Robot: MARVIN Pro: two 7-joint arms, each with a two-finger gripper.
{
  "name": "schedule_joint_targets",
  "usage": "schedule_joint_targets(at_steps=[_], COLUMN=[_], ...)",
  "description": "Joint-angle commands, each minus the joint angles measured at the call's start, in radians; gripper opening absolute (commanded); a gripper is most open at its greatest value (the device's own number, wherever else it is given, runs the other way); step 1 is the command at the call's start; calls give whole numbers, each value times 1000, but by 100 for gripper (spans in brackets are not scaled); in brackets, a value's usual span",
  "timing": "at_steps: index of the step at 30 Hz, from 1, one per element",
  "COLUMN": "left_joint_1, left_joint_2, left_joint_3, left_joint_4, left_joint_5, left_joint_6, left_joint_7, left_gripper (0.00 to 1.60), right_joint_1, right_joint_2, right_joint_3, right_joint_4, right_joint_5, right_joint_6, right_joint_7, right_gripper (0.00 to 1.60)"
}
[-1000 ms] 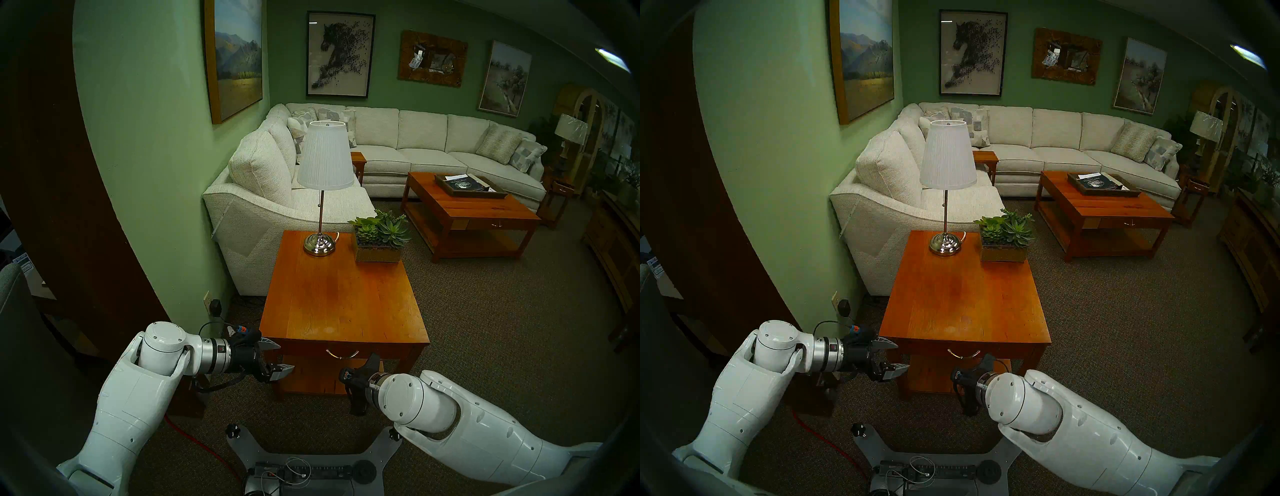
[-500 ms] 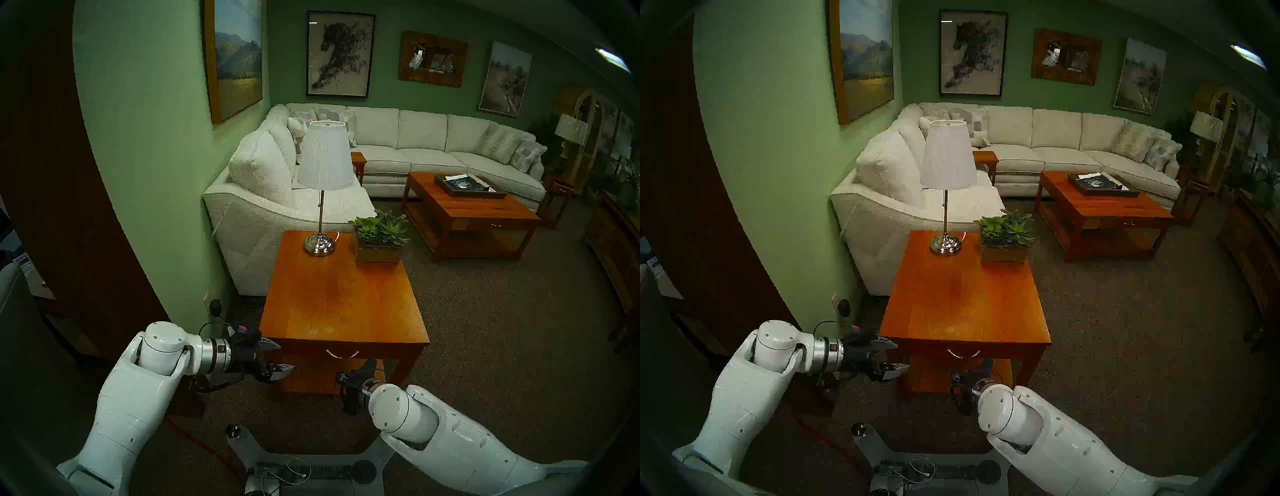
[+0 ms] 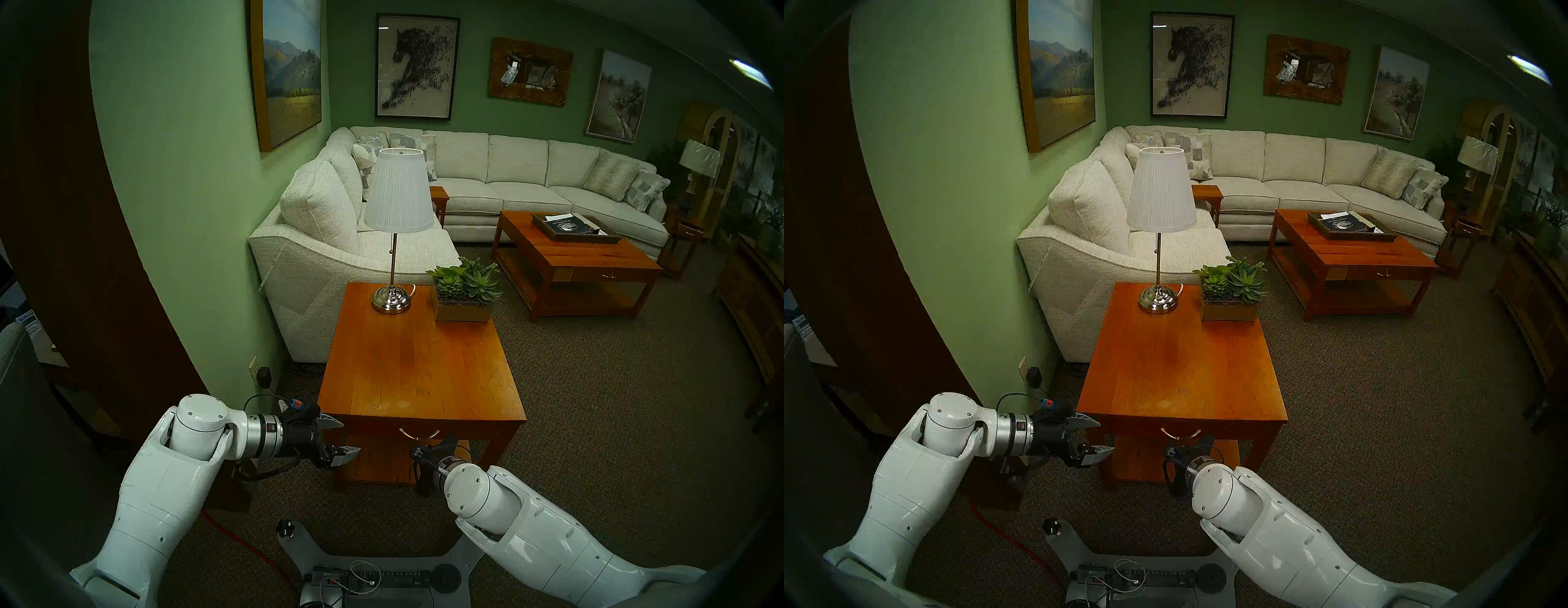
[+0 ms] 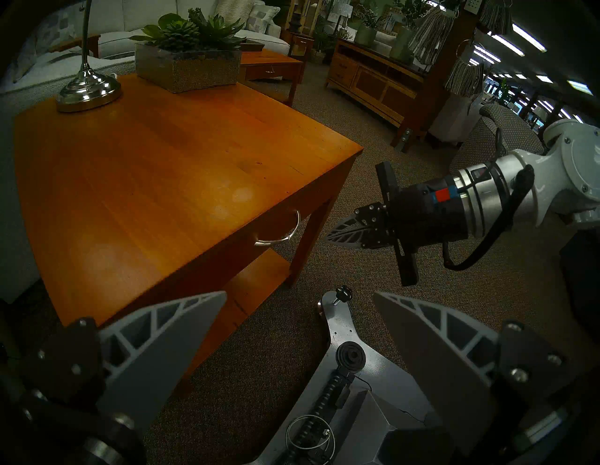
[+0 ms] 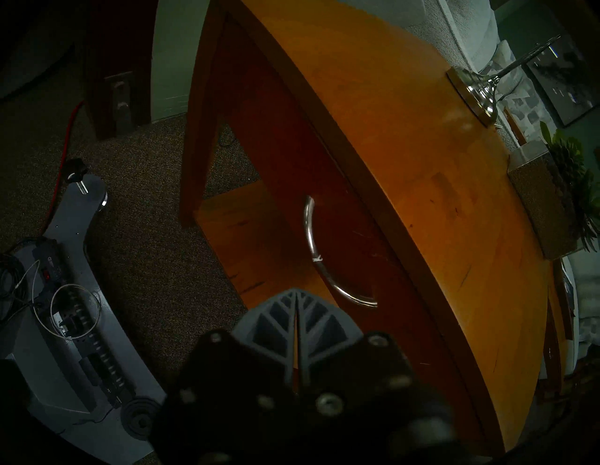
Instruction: Open the drawer, take out the contents and close the drawer
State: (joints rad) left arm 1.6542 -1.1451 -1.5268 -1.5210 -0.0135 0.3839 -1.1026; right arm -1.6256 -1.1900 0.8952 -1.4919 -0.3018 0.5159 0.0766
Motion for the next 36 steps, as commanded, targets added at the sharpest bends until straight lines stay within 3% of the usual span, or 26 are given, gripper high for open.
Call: schedule_joint_targets(at_steps=[1,18,36], left_joint_1=[-22,-22,-22], left_joint_2=[1,1,0], left_joint_3=[-8,-9,-10], left_joint_4=[-20,-20,-20], left_joint_5=[-6,-5,-4], left_joint_6=[0,0,0], left_joint_7=[-4,-5,-6], left_gripper=[160,160,160], right_joint_1=[53,137,210], right_joint_2=[-54,-128,-176], right_joint_3=[29,80,78], right_joint_4=[14,172,300], right_joint_5=[3,80,100], right_joint_6=[-36,-63,-117], right_joint_7=[-47,-8,-2], right_gripper=[0,0,0])
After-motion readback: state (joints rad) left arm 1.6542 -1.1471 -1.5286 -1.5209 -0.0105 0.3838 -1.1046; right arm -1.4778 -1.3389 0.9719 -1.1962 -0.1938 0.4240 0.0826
